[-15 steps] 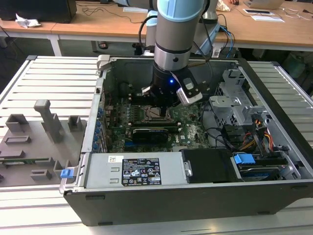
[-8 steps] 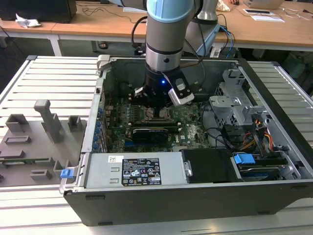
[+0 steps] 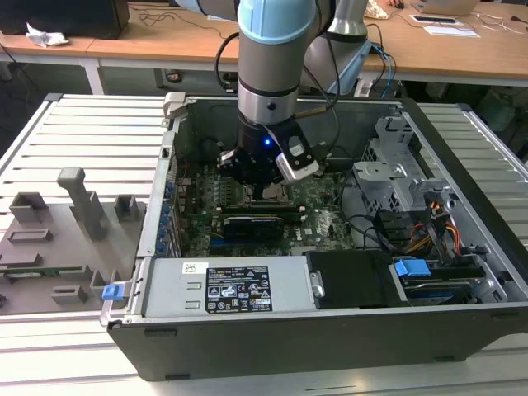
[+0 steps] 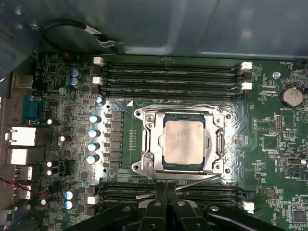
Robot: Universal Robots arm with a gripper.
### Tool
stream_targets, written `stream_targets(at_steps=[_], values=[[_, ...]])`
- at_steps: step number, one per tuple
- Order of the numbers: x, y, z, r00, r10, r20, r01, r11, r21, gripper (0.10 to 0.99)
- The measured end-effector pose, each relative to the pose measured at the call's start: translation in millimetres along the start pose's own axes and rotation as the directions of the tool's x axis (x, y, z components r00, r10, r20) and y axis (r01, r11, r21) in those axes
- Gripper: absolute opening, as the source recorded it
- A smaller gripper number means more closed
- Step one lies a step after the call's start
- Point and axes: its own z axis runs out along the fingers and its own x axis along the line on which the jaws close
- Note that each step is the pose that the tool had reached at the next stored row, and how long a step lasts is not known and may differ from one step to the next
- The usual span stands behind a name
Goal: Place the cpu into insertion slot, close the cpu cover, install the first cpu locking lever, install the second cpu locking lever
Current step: 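Install the second cpu locking lever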
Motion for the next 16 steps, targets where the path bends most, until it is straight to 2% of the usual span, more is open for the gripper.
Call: stream_targets(at_steps=[5, 8, 11, 14, 16], values=[[0.4, -0.2, 1.8, 1.0, 0.0, 0.0003, 0.0, 1.0, -0.003, 0.106], [0.4, -1.0, 7.5, 1.0, 0.0, 0.0003, 0.0, 1.0, -0.005, 0.106], [2.7, -1.6, 8.6, 1.0, -0.001, 0.0002, 0.001, 1.0, -0.008, 0.106], [7.3, -4.9, 8.5, 1.0, -0.006, 0.0006, 0.006, 0.9995, -0.029, 0.106], [8.4, -6.4, 8.5, 0.9999, -0.016, -0.0001, 0.016, 0.9992, -0.036, 0.106]])
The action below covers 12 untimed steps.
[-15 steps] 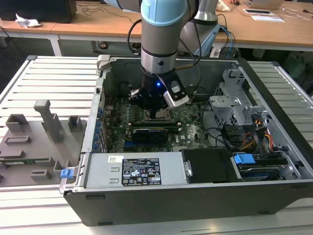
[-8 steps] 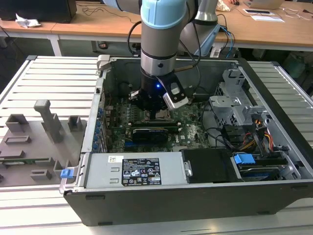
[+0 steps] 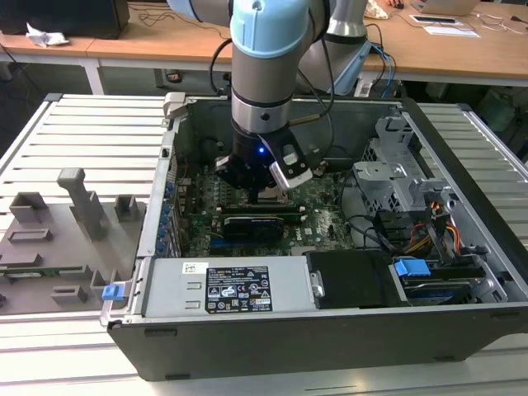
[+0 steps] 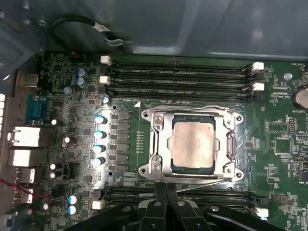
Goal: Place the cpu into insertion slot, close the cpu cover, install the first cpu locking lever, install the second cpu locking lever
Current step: 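Install the second cpu locking lever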
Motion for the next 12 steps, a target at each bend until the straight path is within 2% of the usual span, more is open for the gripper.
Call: stream_targets(at_steps=[1, 3, 6, 12], values=[[0.5, -0.6, 0.0, 1.0, -0.005, -0.0004, 0.005, 1.0, -0.003, 0.106], [3.3, -3.2, 0.9, 0.9998, -0.017, -0.0009, 0.017, 0.9996, -0.021, 0.106], [7.7, -4.2, 3.5, 0.9996, -0.027, -0.0008, 0.026, 0.999, -0.037, 0.106], [10.5, -5.0, 10.1, 0.9994, -0.034, -0.0007, 0.034, 0.998, -0.053, 0.106]])
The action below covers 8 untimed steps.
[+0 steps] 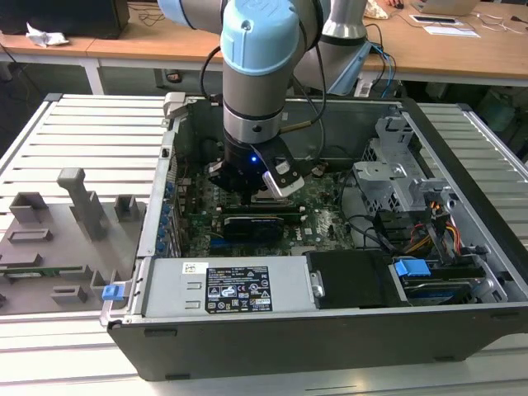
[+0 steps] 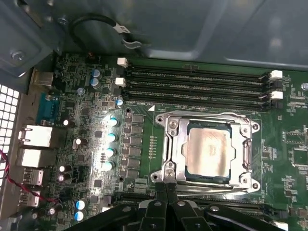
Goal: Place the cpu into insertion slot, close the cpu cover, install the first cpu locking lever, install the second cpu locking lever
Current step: 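Install the second cpu locking lever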
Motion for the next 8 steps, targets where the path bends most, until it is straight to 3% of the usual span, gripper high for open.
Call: stream_targets(at_steps=[3, 8], values=[[0.1, -0.1, 1.5, 1.0, 0.0, 0.001, 0.0, 0.9999, -0.011, 0.106], [0.1, -0.6, 4.0, 1.0, 0.0, 0.0013, 0.0, 0.9999, -0.015, 0.106]])
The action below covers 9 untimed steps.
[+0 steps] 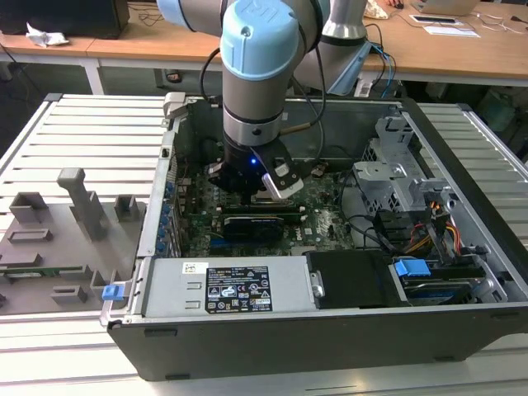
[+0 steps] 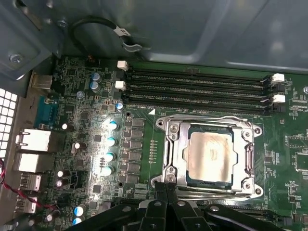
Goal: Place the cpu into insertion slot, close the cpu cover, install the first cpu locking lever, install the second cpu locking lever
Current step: 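Install the second cpu locking lever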
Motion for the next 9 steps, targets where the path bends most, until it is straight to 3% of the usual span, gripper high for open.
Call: stream_targets(at_steps=[9], values=[[2.1, -1.3, 3.5, 1.0, 0.0, 0.0009, 0.0, 0.9999, -0.013, 0.106]])
